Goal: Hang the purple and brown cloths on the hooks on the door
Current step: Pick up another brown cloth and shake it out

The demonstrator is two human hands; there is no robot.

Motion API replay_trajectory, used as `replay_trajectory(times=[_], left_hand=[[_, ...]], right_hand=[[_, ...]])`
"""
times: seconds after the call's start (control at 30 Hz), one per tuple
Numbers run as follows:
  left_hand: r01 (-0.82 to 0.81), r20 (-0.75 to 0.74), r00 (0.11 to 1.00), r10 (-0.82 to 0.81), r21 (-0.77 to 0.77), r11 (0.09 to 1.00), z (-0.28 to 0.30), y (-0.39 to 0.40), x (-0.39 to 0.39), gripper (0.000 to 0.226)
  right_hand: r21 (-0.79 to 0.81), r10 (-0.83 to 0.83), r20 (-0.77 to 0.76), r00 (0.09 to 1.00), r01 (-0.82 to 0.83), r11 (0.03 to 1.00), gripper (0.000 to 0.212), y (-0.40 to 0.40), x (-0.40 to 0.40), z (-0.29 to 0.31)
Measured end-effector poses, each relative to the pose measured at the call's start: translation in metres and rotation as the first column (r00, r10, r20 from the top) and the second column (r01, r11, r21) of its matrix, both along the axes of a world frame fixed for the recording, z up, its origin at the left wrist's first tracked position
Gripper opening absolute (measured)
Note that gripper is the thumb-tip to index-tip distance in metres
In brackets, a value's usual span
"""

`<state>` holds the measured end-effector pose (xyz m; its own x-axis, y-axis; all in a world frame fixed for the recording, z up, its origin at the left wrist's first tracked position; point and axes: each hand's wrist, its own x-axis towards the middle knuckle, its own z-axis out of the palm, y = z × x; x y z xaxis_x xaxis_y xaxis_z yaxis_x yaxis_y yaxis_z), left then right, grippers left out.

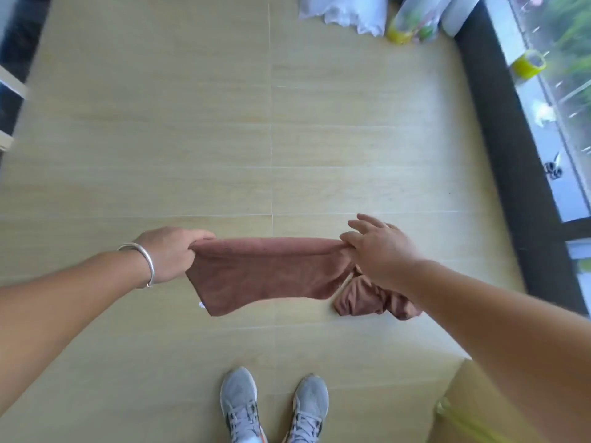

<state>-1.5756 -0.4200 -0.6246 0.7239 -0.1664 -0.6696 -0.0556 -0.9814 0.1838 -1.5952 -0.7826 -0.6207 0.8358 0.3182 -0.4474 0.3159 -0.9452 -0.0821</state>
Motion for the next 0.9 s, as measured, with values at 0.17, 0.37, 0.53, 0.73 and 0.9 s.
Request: replay_trajectory(times=[0.17,0.37,0.53,0.73,0.9], left_hand=[[0.013,-0.217,0.975,-0.037,-0.111,0.994,0.182,0.006,0.004,0.074],[0.059,-0.090,0.993,-0.077,-0.187,0.981,0.393,0.013,0.018,0.036],[0.111,0.250,0.966,-0.073,-0.143,0.983,0.521,0.025,0.021,0.021],[-0.065,0.622,0.770,0.139,-0.141,0.988,0.631,0.046,0.028,0.031],[-0.120,0.788,0.605,0.113,-0.050,0.992,0.707,0.064,0.031,0.036]], right_hand=[[0.096,-0.007,0.032,0.999,0.004,0.995,0.035,0.000,0.004,0.192],[0.110,-0.063,0.175,0.983,0.044,0.993,0.035,0.016,0.023,0.393],[0.085,-0.050,0.320,0.946,0.024,0.996,0.035,0.027,0.024,0.522],[0.074,-0.067,0.490,0.869,0.035,0.997,0.036,0.046,0.039,0.647],[0.037,0.018,0.628,0.778,-0.053,0.998,0.035,0.068,0.041,0.723]])
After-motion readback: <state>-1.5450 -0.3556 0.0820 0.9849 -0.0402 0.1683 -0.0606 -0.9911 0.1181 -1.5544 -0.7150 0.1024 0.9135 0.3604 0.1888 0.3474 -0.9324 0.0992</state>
